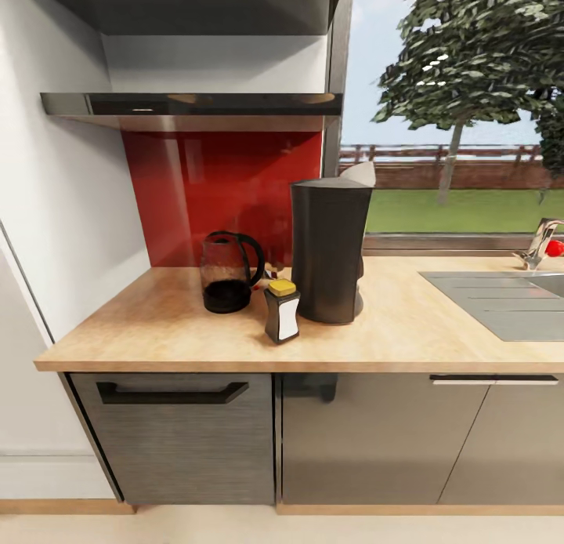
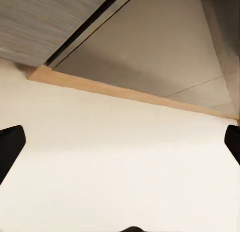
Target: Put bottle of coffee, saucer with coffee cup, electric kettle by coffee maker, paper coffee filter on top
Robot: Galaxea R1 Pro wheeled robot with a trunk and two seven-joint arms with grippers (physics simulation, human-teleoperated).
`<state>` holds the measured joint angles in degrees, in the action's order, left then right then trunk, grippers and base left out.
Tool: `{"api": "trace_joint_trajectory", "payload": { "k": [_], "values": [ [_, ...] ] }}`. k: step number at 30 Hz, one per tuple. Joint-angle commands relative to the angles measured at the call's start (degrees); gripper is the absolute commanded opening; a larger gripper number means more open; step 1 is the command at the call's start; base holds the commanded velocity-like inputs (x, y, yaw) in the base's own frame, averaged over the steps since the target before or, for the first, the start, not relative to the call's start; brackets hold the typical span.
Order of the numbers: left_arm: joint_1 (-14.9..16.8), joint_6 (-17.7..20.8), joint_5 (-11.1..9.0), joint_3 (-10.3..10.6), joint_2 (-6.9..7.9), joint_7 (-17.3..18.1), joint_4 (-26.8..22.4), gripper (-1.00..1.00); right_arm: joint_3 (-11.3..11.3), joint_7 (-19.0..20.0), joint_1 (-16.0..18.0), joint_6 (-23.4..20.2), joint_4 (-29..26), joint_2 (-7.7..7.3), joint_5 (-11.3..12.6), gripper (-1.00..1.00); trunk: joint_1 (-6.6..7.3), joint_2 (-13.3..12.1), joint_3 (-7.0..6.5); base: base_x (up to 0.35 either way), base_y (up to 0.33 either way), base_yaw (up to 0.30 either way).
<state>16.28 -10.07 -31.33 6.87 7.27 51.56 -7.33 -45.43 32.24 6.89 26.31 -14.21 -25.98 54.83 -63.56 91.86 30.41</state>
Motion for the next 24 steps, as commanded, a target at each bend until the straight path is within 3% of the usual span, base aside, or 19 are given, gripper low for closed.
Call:
{"api": "trace_joint_trajectory", "payload": {
  "k": [1, 6, 16, 17, 24],
  "values": [
    [0.0, -0.4, -0.4, 0.0, -0.03, -0.4, 0.3, 1.0, -0.4, 0.3, 0.1, 0.2, 0.1, -0.03, 0.8, 1.0, 0.0, 0.0, 0.06, 0.0, 0.0, 0.0],
    [0.0, -0.4, -0.3, -1.5, -0.2, -2.7, 0.9, 1.0, -0.5, 0.7, 0.1, 0.1, 0.5, -0.03, 1.3, 1.0, 0.0, 0.0, 0.06, 0.0, 0.0, 0.0],
    [0.0, -0.3, -0.3, -1.8, -0.32, -3.3, 0.9, 1.0, -0.4, 0.8, 0.1, 0.1, 0.6, 0.0, 1.5, 1.0, 0.0, 0.0, 0.06, 0.0, -0.062, 0.0],
    [0.0, -0.3, -0.3, -1.8, -0.33, -3.3, 0.8, 1.0, -0.4, 0.9, 0.1, 0.1, 0.6, -0.03, 2.6, 1.0, 0.0, 0.0, 0.06, 0.0, -0.031, -0.209],
    [0.0, -0.3, -0.3, -1.8, -0.33, -3.3, 0.8, 1.0, -0.4, 0.9, 0.1, 0.1, 0.6, -0.08, 2.7, 1.0, 0.0, 0.0, 0.06, 0.0, -0.009, -0.261]
  ]
}}
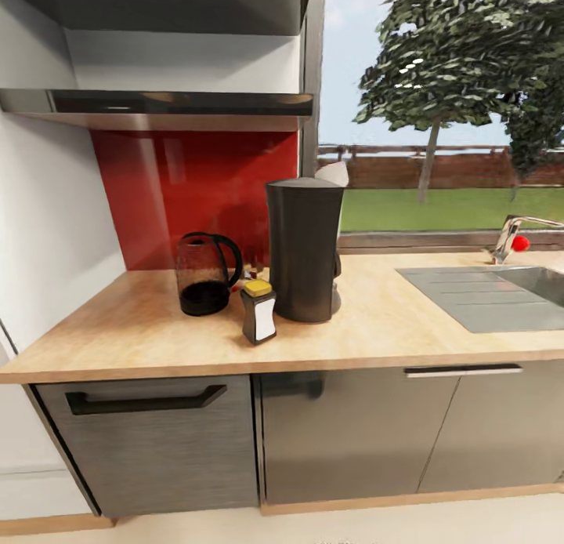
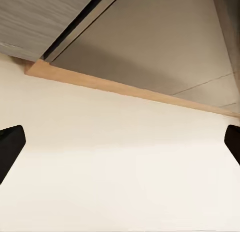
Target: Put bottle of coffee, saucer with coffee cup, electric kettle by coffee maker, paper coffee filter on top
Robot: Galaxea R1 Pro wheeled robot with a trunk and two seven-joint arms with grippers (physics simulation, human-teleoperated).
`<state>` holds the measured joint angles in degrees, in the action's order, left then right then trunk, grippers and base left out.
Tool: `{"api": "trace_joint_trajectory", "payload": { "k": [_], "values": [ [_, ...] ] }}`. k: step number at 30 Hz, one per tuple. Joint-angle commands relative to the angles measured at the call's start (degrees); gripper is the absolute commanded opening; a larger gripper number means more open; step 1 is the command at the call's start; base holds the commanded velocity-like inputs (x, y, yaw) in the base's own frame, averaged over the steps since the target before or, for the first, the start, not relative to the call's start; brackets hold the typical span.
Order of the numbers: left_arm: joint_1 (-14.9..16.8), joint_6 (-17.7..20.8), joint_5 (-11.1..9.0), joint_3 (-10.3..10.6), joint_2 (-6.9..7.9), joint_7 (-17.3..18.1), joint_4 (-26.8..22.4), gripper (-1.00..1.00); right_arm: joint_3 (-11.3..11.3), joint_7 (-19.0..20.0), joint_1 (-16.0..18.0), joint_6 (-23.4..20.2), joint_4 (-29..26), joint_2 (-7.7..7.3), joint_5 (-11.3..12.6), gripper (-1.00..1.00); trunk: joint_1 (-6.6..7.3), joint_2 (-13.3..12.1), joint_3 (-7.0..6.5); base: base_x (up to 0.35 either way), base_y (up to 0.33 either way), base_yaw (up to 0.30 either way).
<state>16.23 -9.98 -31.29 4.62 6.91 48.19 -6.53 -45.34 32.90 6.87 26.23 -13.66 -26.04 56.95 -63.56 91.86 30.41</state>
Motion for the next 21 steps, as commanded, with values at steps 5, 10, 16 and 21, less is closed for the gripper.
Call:
{"api": "trace_joint_trajectory", "payload": {
  "k": [5, 10, 16, 21],
  "values": [
    [0.0, -0.4, -0.4, 0.5, 0.03, 0.1, 0.0, 1.0, -0.4, 0.2, 0.1, 0.1, 0.0, -0.05, 0.6, 1.0, 0.0, 0.0, 0.06, 0.0, -0.046, -0.273],
    [0.0, -0.4, -0.4, 0.5, 0.03, 0.1, 0.0, 1.0, -0.4, 0.2, 0.1, 0.1, 0.0, -0.06, 0.6, 1.0, 0.0, 0.0, 0.06, 0.0, -0.211, -0.136],
    [0.0, -0.4, -0.4, 0.5, 0.03, 0.1, 0.0, 1.0, -0.4, 0.2, 0.1, 0.1, 0.0, -0.05, 0.6, 1.0, 0.0, 0.0, 0.06, 0.0, -0.276, -0.057],
    [0.0, -0.4, -0.4, 0.5, 0.03, 0.1, 0.0, 1.0, -0.4, 0.2, 0.1, 0.1, 0.0, -0.06, 0.6, 1.0, 0.0, 0.0, 0.06, 0.0, -0.072, -0.241]
  ]
}}
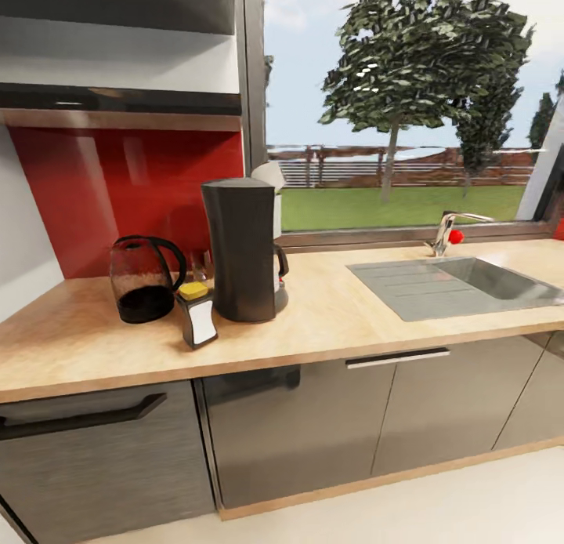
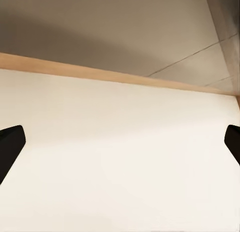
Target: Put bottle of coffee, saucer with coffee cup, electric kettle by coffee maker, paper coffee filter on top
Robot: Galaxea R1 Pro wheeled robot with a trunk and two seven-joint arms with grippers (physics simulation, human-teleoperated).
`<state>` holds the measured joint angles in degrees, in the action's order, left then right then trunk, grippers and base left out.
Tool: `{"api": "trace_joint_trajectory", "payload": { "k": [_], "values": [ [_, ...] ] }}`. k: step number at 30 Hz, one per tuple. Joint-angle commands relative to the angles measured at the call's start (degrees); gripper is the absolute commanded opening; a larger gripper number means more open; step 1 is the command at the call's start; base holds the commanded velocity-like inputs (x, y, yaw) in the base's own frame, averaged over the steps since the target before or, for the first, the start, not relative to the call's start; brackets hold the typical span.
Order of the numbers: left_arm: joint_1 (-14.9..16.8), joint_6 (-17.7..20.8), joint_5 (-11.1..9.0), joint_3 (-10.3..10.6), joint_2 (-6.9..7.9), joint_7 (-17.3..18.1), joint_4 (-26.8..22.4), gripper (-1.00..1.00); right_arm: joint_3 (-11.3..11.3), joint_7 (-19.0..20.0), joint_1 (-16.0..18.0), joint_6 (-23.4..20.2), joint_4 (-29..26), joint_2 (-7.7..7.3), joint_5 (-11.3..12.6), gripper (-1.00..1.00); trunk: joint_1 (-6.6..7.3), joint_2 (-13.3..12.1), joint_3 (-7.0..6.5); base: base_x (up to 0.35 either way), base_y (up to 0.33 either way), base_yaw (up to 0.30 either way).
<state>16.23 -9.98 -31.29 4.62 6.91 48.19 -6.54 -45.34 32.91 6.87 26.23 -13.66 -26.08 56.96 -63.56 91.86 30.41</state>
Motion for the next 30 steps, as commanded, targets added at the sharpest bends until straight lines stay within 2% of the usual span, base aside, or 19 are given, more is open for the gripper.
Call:
{"api": "trace_joint_trajectory", "payload": {
  "k": [1, 18, 21, 30],
  "values": [
    [0.0, -0.4, -0.4, 0.5, 0.03, 0.1, 0.0, 1.0, -0.4, 0.2, 0.1, 0.1, 0.0, -0.02, 0.6, 1.0, 0.0, 0.0, 0.06, 0.0, -0.02, -0.27],
    [0.0, -0.4, -0.4, 0.5, 0.03, 0.1, 0.0, 1.0, -0.4, 0.2, 0.1, 0.1, 0.0, -0.02, 1.0, 1.0, 0.0, 0.0, 0.06, 0.001, -0.003, -0.276],
    [0.0, -0.4, -0.4, 0.5, 0.03, 0.1, 0.0, 1.0, -0.4, 0.2, 0.1, 0.1, 0.2, -0.02, 1.9, 1.0, 0.0, 0.0, 0.06, 0.106, -0.111, -0.097],
    [0.0, -0.4, -0.4, 0.5, 0.03, 0.1, 0.0, 1.0, -0.4, 0.1, 0.1, 0.1, 0.8, -0.02, 2.1, 1.0, 0.0, 0.0, 0.06, 0.197, -0.212, -0.019]
  ]
}}
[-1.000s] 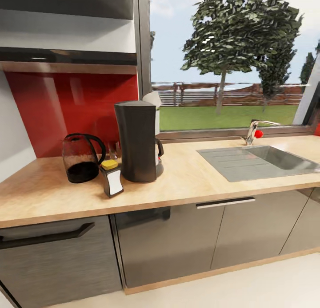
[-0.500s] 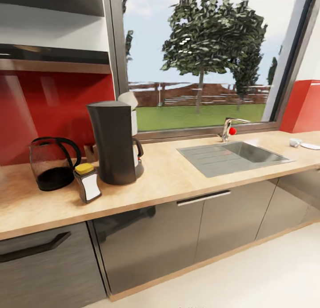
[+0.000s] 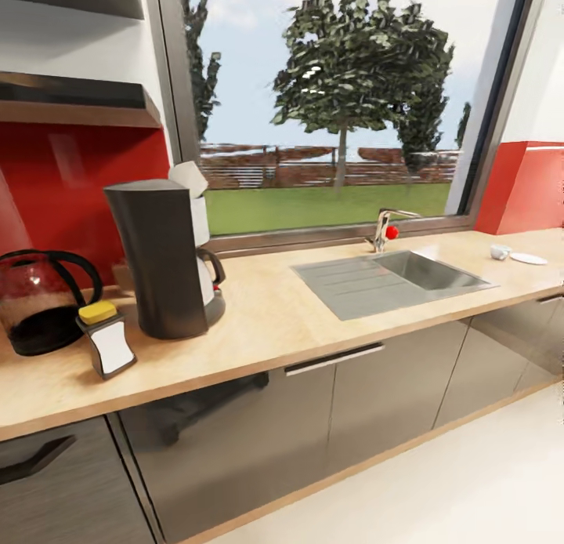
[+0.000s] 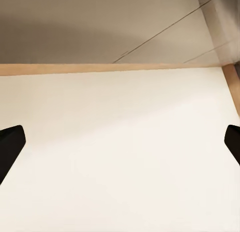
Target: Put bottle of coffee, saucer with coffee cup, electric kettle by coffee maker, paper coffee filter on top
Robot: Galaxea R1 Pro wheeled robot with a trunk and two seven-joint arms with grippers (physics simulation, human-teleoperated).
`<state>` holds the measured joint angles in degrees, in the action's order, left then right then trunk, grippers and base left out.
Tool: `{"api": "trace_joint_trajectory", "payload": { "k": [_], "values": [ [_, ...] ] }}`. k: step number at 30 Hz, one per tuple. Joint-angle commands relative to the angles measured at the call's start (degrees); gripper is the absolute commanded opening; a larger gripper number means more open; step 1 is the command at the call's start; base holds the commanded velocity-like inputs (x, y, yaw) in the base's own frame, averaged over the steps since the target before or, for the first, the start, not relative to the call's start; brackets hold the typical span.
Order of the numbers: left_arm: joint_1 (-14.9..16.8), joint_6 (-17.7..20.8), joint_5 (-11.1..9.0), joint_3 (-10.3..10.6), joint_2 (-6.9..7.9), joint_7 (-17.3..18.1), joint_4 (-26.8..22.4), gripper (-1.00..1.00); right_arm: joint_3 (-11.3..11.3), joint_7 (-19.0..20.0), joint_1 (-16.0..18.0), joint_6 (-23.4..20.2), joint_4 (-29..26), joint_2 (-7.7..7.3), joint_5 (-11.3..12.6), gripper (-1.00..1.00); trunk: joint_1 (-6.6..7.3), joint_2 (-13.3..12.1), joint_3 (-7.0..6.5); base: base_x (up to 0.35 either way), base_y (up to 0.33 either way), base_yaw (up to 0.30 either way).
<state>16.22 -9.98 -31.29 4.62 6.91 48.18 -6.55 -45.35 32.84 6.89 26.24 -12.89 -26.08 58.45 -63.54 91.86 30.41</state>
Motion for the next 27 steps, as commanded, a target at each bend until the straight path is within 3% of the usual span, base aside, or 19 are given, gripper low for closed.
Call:
{"api": "trace_joint_trajectory", "payload": {
  "k": [1, 10, 17, 27],
  "values": [
    [0.0, -0.4, -0.3, 0.5, 0.03, 0.1, 0.1, 1.0, -0.4, 0.2, 0.1, 0.1, 0.0, -0.02, 0.6, 1.0, -0.02, 0.0, 0.06, 0.173, -0.159, -0.136],
    [0.0, -0.4, -0.3, 0.5, 0.03, 0.1, 0.1, 1.0, -0.4, 0.2, 0.1, 0.1, 0.1, -0.02, 0.6, 1.0, -0.02, 0.0, 0.06, 0.026, -0.023, -0.224],
    [0.0, -0.4, -0.3, 0.5, 0.03, 0.1, 0.1, 1.0, -0.4, 0.1, 0.1, 0.1, 0.9, -0.02, 0.6, 1.0, -0.02, 0.0, 0.06, 0.001, -0.019, -0.032],
    [0.0, -0.4, -0.3, 0.5, 0.03, 0.1, 0.1, 1.0, -0.4, 0.2, 0.1, 0.1, 1.0, -0.02, 0.6, 1.0, -0.02, 0.0, 0.06, 0.036, -0.173, -0.058]
  ]
}}
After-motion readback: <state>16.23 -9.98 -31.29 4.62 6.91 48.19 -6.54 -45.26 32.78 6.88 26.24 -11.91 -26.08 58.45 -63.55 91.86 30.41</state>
